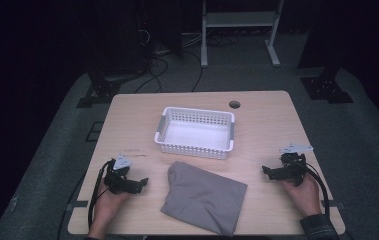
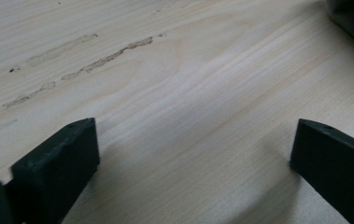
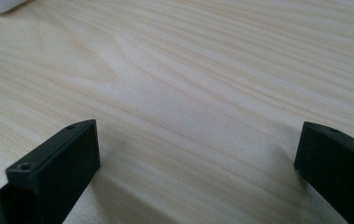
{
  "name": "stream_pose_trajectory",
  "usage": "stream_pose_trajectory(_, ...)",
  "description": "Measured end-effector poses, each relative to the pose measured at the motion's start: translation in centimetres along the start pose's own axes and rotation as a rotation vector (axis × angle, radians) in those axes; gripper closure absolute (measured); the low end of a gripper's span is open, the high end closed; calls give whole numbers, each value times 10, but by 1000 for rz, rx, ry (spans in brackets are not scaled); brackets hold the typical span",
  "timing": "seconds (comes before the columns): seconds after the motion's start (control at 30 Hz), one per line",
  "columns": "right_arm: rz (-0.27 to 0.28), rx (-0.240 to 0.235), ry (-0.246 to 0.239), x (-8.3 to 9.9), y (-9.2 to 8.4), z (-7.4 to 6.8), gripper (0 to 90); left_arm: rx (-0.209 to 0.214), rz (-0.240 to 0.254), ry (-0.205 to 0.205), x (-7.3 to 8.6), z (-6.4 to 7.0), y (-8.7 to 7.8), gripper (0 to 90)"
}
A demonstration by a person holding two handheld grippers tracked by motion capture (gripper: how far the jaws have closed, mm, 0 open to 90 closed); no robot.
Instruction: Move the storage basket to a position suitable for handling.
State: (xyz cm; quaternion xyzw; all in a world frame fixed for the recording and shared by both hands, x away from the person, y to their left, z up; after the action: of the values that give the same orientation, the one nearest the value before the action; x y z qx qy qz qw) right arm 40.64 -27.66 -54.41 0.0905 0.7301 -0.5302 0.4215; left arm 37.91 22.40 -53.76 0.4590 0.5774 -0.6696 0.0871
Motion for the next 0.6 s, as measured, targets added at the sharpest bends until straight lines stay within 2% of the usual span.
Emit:
stream_pose_trajectory(0.17,0,1,1,0,0,0,0,11,-16,-11,-2,-1,1,28)
stream_pose_trajectory(0.33,0,1,1,0,0,0,0,13,-3,-15,-11,-4,-2,27)
stream_pose_trajectory(0.4,0,0,0,0,0,0,0,25,-5,-32,-14,-6,-2,29)
stream_pose_trajectory(0.6,0,0,0,0,0,0,0,32,3,-27,-22,-10,-4,31)
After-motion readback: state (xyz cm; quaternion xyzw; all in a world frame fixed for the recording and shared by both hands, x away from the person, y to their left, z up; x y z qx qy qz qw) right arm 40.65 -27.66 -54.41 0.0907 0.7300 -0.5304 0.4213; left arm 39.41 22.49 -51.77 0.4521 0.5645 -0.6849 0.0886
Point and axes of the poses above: each handheld gripper's, and its own axes: y roughly forward along the jaws, x roughly out of its underside, z roughly to its right, the point moved 8 cm from there along y, roughly forward along the jaws, and after that the axes turned 6 degrees about -x, right-handed, at the moved point
